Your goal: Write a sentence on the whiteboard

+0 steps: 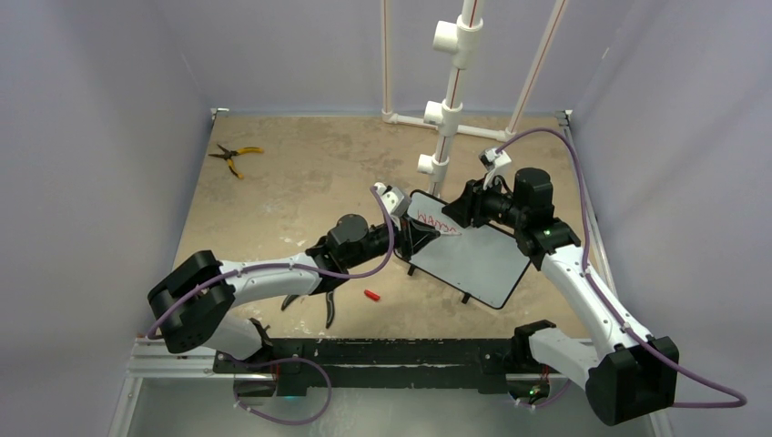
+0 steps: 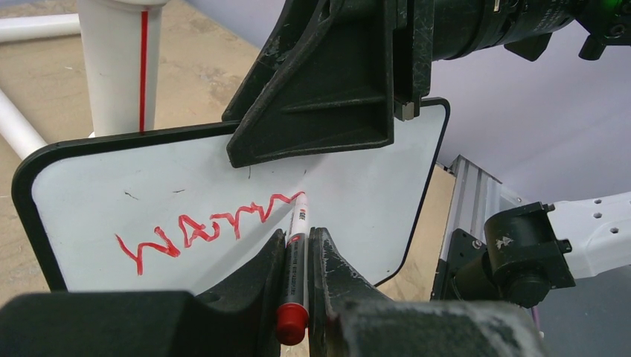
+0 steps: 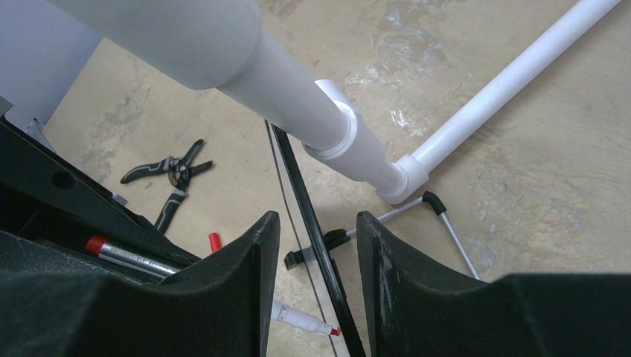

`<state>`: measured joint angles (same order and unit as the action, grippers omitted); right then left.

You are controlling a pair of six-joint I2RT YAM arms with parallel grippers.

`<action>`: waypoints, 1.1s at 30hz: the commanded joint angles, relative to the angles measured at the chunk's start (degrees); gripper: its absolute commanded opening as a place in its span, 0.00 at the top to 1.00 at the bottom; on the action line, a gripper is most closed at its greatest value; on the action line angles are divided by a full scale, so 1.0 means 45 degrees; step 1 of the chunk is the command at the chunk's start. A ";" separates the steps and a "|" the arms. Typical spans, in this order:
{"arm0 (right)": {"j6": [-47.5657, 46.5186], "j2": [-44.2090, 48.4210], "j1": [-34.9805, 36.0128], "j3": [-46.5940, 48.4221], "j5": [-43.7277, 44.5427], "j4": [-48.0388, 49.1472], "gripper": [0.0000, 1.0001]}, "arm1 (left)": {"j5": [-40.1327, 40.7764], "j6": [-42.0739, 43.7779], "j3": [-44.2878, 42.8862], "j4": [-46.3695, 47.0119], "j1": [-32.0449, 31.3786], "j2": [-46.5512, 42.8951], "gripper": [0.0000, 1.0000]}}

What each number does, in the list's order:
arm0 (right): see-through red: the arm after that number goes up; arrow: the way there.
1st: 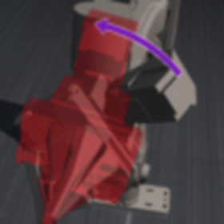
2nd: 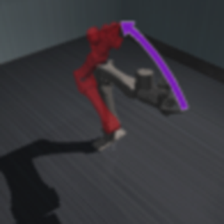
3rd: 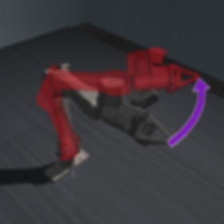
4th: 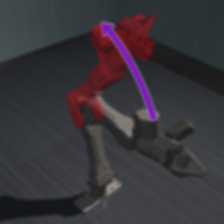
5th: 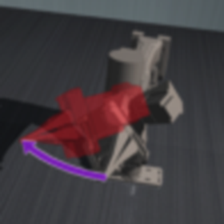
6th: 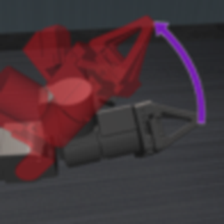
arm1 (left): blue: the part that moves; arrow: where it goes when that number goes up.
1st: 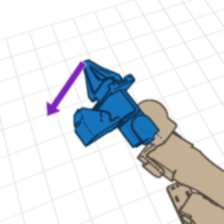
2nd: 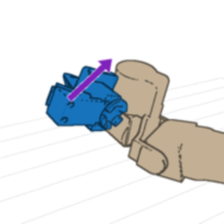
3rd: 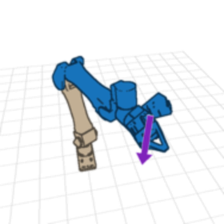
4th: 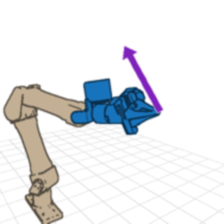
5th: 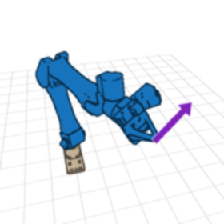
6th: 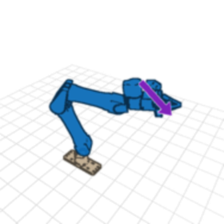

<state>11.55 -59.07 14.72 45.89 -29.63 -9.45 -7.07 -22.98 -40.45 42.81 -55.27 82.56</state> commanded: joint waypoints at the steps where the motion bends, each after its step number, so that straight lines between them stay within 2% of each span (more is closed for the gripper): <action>1: -0.0038 0.0069 0.0069 0.0227 -0.0095 0.0106 0.54 | -0.0018 -0.0041 -0.0312 0.0490 -0.0053 0.0010 1.00; 15: -0.0028 0.0138 0.0069 0.0160 -0.0125 0.0143 0.55 | 0.0377 0.0205 0.0489 -0.0331 -0.0404 -0.0522 1.00; 33: -0.0028 0.0131 0.0069 0.0193 -0.0115 0.0126 0.54 | 0.0347 -0.0029 0.0075 0.0245 -0.0419 -0.0654 1.00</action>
<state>11.55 -59.07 14.72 45.89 -29.63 -9.45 -5.50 -22.98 -38.41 40.88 -56.77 80.01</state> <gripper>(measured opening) 0.453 0.108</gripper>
